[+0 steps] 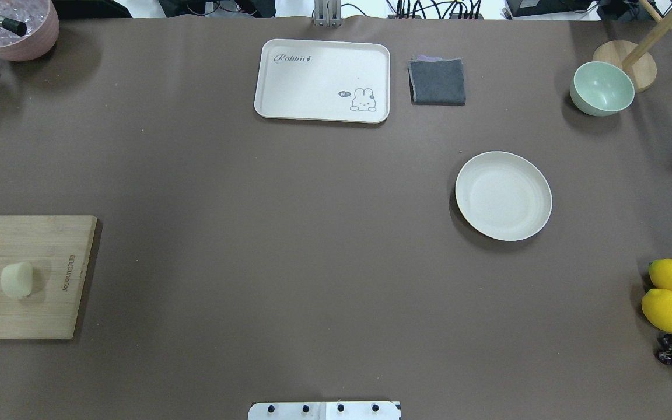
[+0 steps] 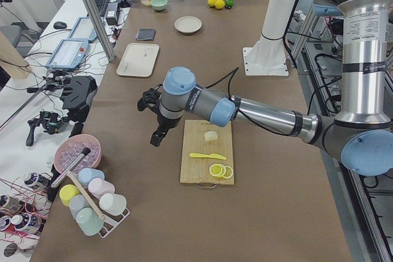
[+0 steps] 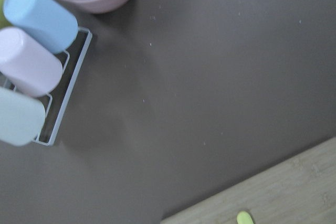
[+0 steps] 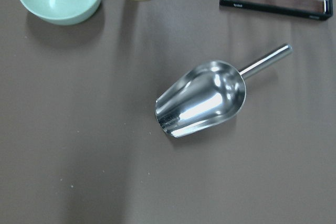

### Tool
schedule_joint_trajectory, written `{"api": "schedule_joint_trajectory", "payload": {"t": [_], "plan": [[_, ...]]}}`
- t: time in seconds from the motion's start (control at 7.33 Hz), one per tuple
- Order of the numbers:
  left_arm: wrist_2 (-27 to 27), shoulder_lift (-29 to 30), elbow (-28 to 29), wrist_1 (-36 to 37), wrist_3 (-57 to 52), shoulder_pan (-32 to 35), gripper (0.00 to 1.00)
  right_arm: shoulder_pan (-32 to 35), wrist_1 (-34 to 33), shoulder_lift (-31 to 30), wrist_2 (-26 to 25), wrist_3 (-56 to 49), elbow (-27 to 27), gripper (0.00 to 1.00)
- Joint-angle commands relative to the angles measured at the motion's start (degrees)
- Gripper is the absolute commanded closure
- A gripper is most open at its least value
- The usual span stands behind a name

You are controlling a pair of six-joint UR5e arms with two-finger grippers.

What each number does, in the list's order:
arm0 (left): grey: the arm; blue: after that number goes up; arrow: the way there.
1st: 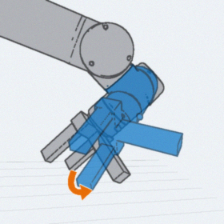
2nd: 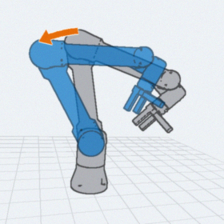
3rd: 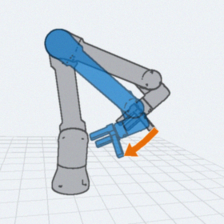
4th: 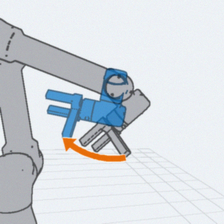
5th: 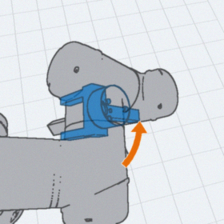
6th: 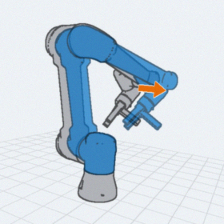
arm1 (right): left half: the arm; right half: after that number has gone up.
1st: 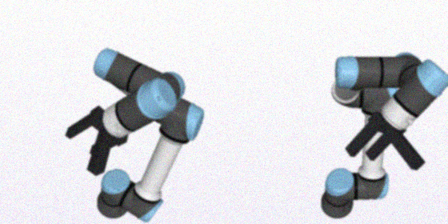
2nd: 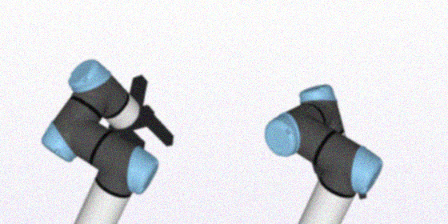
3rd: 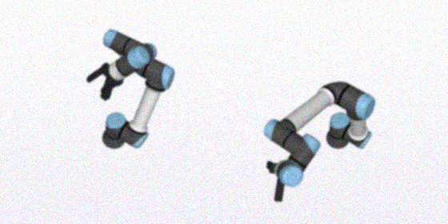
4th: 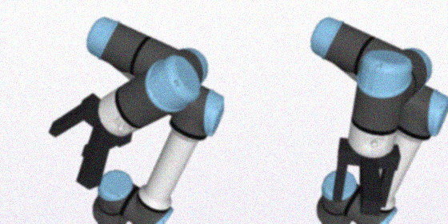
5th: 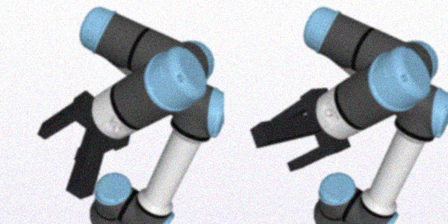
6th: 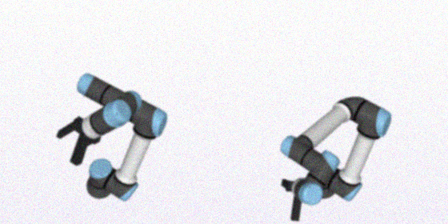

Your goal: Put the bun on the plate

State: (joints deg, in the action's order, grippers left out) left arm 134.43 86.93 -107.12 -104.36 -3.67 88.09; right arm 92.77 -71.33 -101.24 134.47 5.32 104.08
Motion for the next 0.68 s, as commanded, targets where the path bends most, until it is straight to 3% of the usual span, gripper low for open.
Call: {"api": "schedule_joint_trajectory", "payload": {"t": [0.0, 0.27, 0.55], "plan": [[2.50, 1.13, 0.24, -4.69, 3.58, -0.11, 0.03, -1.96, 1.01, 0.51, 6.56, 4.41, 0.16, 0.00], [8.27, 0.52, 0.42, -12.23, 10.25, -0.98, 0.02, -12.29, 2.41, 1.82, 3.20, 26.21, 5.42, 0.00], [9.62, -0.45, 1.39, -16.23, 11.14, -9.20, 0.02, -25.47, 14.05, 2.01, -5.58, 39.27, 3.08, 0.00]]}}
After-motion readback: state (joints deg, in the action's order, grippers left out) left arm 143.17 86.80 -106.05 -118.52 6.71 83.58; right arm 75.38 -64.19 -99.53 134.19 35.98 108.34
